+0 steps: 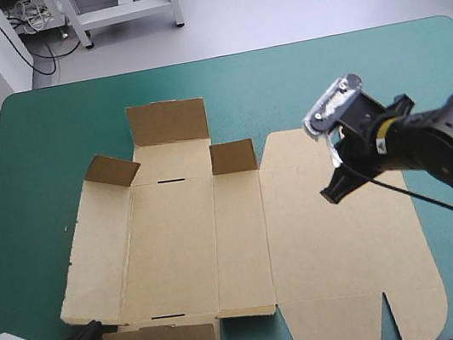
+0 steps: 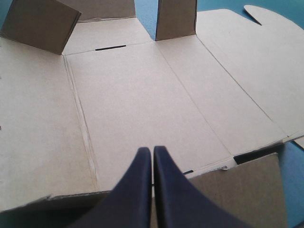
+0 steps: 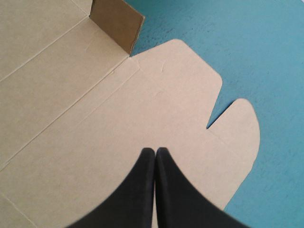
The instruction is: Fold the box
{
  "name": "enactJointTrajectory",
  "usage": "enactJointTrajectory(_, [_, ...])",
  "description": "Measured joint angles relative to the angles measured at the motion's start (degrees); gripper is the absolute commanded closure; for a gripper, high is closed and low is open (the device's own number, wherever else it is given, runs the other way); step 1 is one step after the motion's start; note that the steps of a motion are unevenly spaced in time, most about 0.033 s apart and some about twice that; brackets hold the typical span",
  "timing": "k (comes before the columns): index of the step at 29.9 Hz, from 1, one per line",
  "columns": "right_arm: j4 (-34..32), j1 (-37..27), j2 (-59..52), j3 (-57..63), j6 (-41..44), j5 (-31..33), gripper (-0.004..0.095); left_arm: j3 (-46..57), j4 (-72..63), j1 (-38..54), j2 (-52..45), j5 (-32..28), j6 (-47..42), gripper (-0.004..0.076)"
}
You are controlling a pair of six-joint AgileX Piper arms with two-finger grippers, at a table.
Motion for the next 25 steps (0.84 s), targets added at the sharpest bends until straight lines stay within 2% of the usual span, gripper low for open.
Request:
enactJointTrajectory(6, [0.0,0.0,-13.3,17.3,5.6,-5.9,0.0928,0.0,0.0,0.0,0.0,0.0,0.0,0.0731])
enactJointTrajectory(18, [0.1,0.0,-37.6,44.2,13.0,-11.8,0.0928,0.0,0.0,0.0,0.0,0.0,0.0,0.0729])
enactJointTrajectory(21, [0.4,0.0,-42.7,48.2,14.2,-13.4,0.0928,0.0,0.0,0.0,0.0,0.1,0.0,0.0682])
enactJointTrajectory(25, [1.7,0.0,-48.6,51.5,14.7,-15.2,0.0928,0.0,0.0,0.0,0.0,0.1,0.0,0.0526])
